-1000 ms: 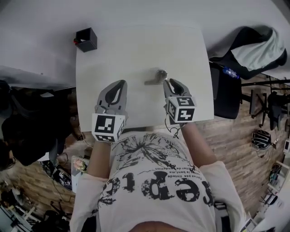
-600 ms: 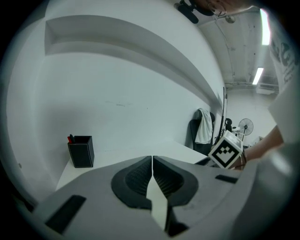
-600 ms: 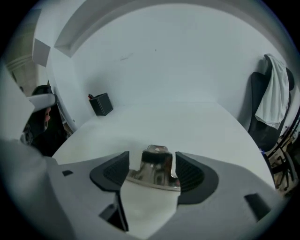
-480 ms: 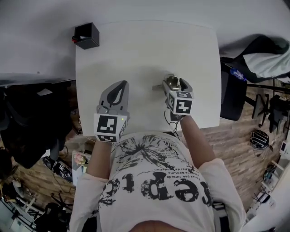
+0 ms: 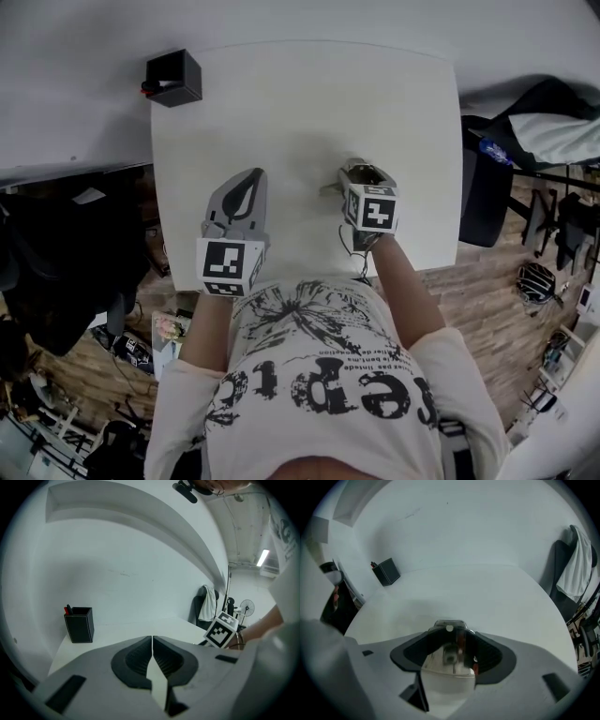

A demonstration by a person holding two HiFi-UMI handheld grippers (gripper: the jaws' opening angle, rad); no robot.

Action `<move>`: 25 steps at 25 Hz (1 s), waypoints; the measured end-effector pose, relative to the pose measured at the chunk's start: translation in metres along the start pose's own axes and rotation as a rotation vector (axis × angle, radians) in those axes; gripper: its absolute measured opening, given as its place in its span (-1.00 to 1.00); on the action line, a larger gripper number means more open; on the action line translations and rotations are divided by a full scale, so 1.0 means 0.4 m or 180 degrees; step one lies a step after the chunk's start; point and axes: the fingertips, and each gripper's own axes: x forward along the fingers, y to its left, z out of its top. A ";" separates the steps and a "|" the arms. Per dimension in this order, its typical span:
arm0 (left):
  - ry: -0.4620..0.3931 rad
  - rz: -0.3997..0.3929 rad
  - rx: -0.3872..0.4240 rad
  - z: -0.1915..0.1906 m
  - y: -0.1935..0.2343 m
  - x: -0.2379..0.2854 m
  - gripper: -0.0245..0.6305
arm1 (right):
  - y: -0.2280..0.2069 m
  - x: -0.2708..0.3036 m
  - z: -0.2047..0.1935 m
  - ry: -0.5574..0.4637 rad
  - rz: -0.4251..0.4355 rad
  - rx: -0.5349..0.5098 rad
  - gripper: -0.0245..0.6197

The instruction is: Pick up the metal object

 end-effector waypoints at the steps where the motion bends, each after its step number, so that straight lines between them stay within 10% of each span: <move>1: 0.0003 0.0000 0.0000 0.000 0.002 0.003 -0.89 | 0.001 0.001 0.001 0.0018 0.0006 -0.0015 -0.04; 11: 0.0002 0.0046 0.0024 0.017 -0.021 -0.004 -0.89 | 0.001 -0.014 0.004 -0.0003 0.0002 -0.0008 -0.05; 25: -0.0254 0.0202 0.0144 0.114 -0.116 -0.091 -0.89 | 0.005 -0.236 0.129 -0.0974 0.0347 -0.0282 -0.05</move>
